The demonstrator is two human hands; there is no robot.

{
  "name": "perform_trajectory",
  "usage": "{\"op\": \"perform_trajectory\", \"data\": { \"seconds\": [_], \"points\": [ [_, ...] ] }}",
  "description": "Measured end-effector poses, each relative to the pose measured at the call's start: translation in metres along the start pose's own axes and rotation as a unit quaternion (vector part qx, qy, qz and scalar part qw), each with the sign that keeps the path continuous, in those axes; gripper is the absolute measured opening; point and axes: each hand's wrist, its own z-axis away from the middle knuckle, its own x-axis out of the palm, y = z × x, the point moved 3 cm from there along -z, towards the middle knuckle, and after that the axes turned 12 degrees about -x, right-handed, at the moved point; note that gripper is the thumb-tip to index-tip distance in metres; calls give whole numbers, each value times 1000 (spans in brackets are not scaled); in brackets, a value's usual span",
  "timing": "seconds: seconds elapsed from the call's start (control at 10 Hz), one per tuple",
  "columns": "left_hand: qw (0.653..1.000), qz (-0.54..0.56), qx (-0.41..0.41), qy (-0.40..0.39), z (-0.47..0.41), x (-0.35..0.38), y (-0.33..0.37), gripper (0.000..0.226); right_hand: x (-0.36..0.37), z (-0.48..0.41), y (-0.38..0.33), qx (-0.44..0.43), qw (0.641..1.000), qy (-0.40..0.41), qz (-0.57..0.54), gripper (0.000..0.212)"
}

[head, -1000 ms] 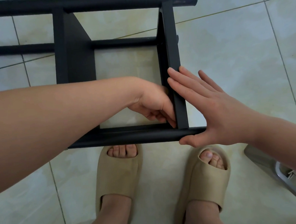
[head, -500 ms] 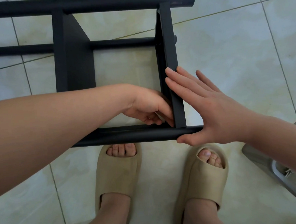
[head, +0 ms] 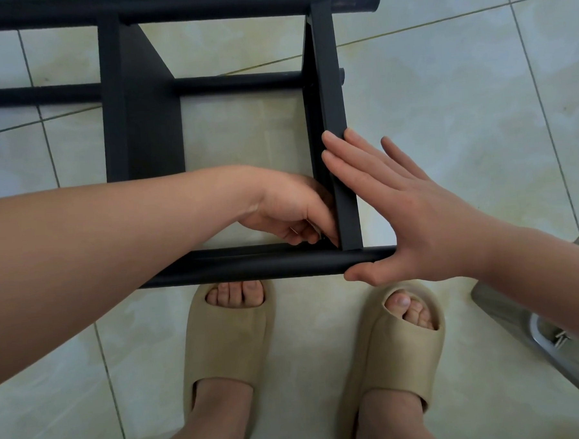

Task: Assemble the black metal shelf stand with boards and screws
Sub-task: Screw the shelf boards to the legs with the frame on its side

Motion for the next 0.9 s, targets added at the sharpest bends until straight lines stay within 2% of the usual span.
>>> {"op": "perform_trajectory", "data": {
  "seconds": [0.5,0.9],
  "points": [
    [1000,4,11,-4,-1,0,1,31,1,0,1,-4,1000,2,7,119],
    [1000,-15,1,-5,-3,-2,1,37,1,0,1,-4,1000,6,2,118]
  ]
}}
